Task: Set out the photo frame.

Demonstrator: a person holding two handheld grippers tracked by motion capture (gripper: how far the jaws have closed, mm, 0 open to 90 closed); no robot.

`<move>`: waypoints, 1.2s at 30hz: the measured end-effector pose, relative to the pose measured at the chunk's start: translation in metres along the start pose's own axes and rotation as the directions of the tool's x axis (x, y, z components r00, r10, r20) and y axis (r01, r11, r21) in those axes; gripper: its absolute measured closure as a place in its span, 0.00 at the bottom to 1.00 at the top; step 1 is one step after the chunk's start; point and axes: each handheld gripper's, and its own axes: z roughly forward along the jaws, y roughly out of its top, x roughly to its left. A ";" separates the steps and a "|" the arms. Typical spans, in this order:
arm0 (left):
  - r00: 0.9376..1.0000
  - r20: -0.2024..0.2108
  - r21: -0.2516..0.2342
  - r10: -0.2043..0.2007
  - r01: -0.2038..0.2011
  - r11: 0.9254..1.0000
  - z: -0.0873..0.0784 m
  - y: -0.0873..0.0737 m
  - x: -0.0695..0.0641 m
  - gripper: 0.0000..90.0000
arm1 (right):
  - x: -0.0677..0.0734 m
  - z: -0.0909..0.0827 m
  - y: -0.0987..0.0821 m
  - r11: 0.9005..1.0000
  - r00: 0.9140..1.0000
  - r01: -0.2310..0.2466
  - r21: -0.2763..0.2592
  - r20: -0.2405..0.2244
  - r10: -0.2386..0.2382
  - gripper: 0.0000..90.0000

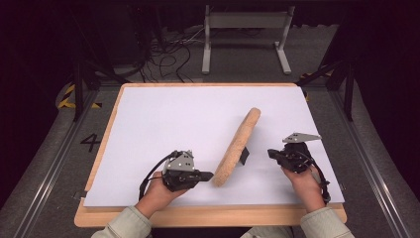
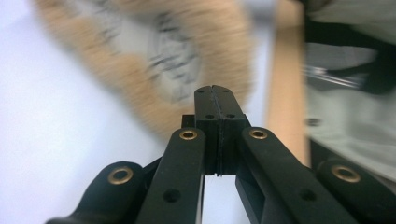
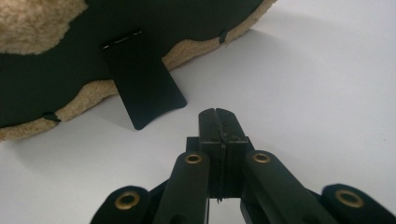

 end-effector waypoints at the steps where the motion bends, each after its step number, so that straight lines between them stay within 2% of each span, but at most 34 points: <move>1: 1.000 -0.009 0.019 -0.008 0.008 1.000 0.002 -0.001 0.001 1.00 | 0.000 -0.001 0.000 1.000 1.000 0.002 -0.003 0.001 -0.002 1.00; 2: 1.000 -0.009 0.019 -0.008 0.008 1.000 0.002 -0.001 0.001 1.00 | 0.000 -0.001 0.000 1.000 1.000 0.001 -0.004 0.002 -0.001 1.00; 3: 1.000 -0.022 0.066 -0.013 0.015 0.998 0.011 -0.003 0.001 1.00 | 0.000 -0.002 0.001 1.000 1.000 0.001 -0.006 0.003 -0.001 1.00; 4: 1.000 -0.029 0.090 -0.005 0.008 0.996 0.016 -0.003 -0.001 1.00 | 0.000 -0.002 0.001 1.000 1.000 -0.001 -0.007 0.002 0.001 1.00; 7: 1.000 -0.009 0.116 0.006 -0.005 0.993 0.025 -0.001 -0.004 1.00 | 0.000 -0.003 0.001 1.000 1.000 0.000 -0.010 0.004 0.000 1.00; 12: 0.998 0.040 0.118 0.039 -0.044 0.992 0.030 0.002 -0.011 1.00 | -0.002 -0.005 0.000 1.000 1.000 -0.006 -0.013 0.004 0.007 1.00; 18: 0.996 0.080 0.114 0.041 -0.050 0.992 0.038 0.007 -0.017 1.00 | -0.002 -0.008 0.001 1.000 1.000 -0.011 -0.018 0.006 0.011 1.00; 24: 0.991 0.115 0.110 0.061 -0.073 0.991 0.050 0.014 -0.025 1.00 | -0.001 -0.012 0.004 1.000 0.999 -0.027 -0.014 -0.018 0.027 1.00; 26: 0.990 0.124 0.109 0.066 -0.079 0.991 0.055 0.017 -0.027 1.00 | -0.002 -0.016 0.006 0.999 0.999 -0.032 -0.024 -0.032 0.032 0.95; 30: 0.990 0.124 0.099 0.072 -0.085 0.991 0.065 0.021 -0.031 1.00 | -0.004 -0.021 0.007 0.998 0.998 -0.040 -0.038 -0.046 0.039 0.88; 36: 0.991 0.113 0.069 0.076 -0.084 0.994 0.080 0.026 -0.044 1.00 | -0.003 -0.026 0.009 0.999 0.998 -0.024 -0.042 -0.057 0.021 0.83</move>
